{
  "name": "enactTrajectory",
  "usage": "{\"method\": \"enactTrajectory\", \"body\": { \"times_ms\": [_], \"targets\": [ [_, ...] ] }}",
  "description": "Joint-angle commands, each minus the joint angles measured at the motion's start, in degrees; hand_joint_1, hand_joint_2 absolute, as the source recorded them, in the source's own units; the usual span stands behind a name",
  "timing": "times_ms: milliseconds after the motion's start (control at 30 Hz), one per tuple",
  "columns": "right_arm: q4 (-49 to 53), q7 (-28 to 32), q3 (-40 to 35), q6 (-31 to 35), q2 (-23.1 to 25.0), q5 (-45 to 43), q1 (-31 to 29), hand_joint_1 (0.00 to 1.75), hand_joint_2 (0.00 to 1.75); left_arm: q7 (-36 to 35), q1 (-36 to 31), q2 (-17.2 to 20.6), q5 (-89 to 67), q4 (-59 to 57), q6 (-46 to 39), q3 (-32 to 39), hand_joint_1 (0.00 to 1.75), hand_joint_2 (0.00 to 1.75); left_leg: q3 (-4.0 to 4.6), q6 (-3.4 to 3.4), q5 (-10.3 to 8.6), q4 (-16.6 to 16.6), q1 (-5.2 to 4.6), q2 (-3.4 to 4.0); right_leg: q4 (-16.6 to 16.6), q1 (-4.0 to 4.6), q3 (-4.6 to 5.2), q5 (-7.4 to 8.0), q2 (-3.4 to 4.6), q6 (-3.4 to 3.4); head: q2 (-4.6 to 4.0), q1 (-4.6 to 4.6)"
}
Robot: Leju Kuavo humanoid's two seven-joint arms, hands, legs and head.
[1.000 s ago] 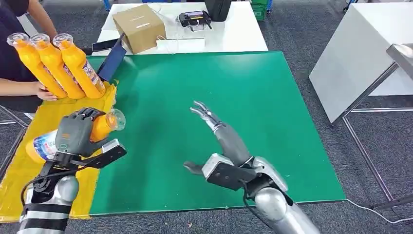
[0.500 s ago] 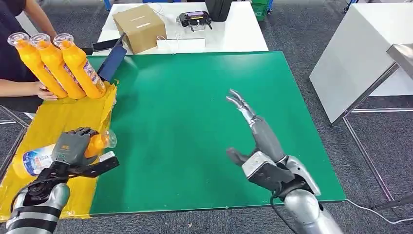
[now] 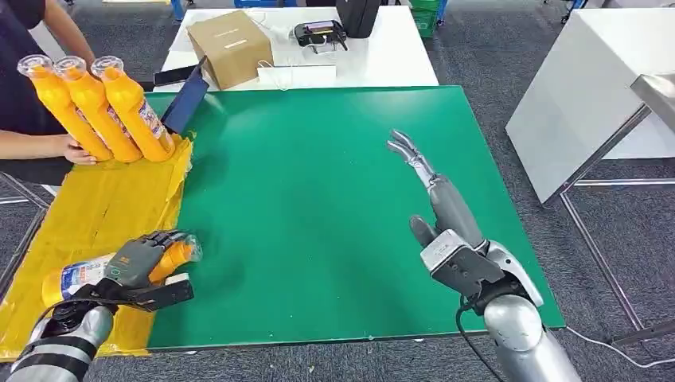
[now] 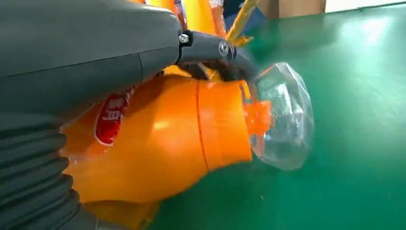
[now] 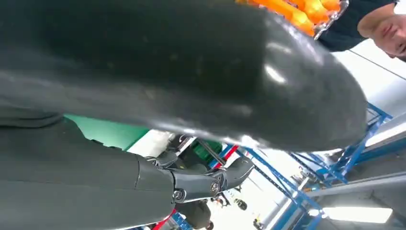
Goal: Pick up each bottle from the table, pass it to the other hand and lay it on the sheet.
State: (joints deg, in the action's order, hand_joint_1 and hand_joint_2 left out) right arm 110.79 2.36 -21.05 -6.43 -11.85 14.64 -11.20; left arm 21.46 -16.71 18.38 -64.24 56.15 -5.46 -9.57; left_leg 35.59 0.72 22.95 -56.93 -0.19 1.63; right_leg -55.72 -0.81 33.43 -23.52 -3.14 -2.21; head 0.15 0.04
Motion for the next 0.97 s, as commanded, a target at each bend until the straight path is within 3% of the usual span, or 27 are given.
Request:
{"method": "enactTrajectory", "body": {
  "times_ms": [33, 267, 367, 433, 533, 700, 800, 967],
  "targets": [
    [-4.4, -0.5, -1.5, -0.2, 0.8, 0.1, -3.0, 0.0, 0.0, -1.0, 0.5, 0.3, 1.2, -4.0, 0.7, -4.5, 0.0, 0.0, -0.25, -0.06, 0.06, 0.1, 0.03, 0.0, 0.1, -0.01, -0.22, -0.02, 0.33, 0.07, 0.0, 0.0],
    [-4.1, -0.7, -0.7, 0.5, 0.6, 1.9, -0.8, 0.0, 0.0, 0.3, 5.0, -4.7, 6.0, 4.8, -4.2, 1.3, 0.0, 0.0, -0.32, -0.03, 0.05, 0.1, 0.02, -0.17, 0.1, -0.02, -0.33, -0.02, 0.17, 0.05, 0.0, -0.02],
    [-1.8, 0.1, 0.0, 2.3, 2.4, 6.0, 3.6, 0.0, 0.0, 2.1, 10.0, -11.9, 15.7, 19.4, -5.8, 10.3, 0.0, 0.0, -0.32, -0.02, 0.08, 0.1, 0.06, -0.32, 0.2, 0.01, -0.38, -0.07, 0.06, 0.03, 0.0, -0.02],
    [-1.3, 0.0, -1.0, 3.2, 3.3, 7.8, 4.7, 0.0, 0.0, 1.4, 11.7, -13.7, 18.2, 25.1, -4.3, 12.5, 0.0, 0.0, -0.29, 0.0, 0.11, 0.0, 0.07, -0.4, 0.1, 0.01, -0.37, -0.12, -0.01, 0.02, 0.0, -0.02],
    [-2.8, -2.1, -4.1, 6.2, 6.8, 12.6, 3.5, 0.0, 0.0, 3.9, 10.7, -16.4, 30.6, 32.3, 1.9, 18.0, 0.0, 0.0, -0.12, -0.02, 0.15, -0.1, 0.09, -0.2, 0.1, 0.04, -0.16, -0.1, 0.15, 0.05, 0.0, 0.02],
    [-8.6, -2.3, -5.4, 11.8, 10.6, 17.3, -0.8, 0.0, 0.0, 4.1, 5.4, -20.8, 61.3, 38.8, 23.4, 22.7, 0.0, 0.0, 0.18, -0.03, 0.06, -0.1, 0.07, -0.17, 0.0, 0.08, 0.2, 0.0, 0.1, 0.06, 0.0, -0.02],
    [-13.7, 0.8, -3.8, 14.9, 14.7, 12.7, -3.3, 0.0, 0.0, 6.5, 5.7, -18.8, 62.0, 40.5, 27.2, 21.2, 0.0, 0.0, 0.1, -0.04, 0.06, -0.1, 0.09, -0.02, 0.0, 0.11, 0.14, 0.02, 0.25, 0.05, 0.0, -0.02],
    [-13.8, 1.5, -3.1, 16.6, 14.7, 12.1, -3.1, 0.0, 0.0, 8.4, 6.0, -19.5, 59.0, 40.8, 27.9, 20.9, 0.0, 0.0, -0.21, -0.1, 0.16, 0.0, 0.18, 0.0, 0.1, 0.12, -0.16, -0.07, 0.47, 0.12, 0.0, -0.02]
  ]
}}
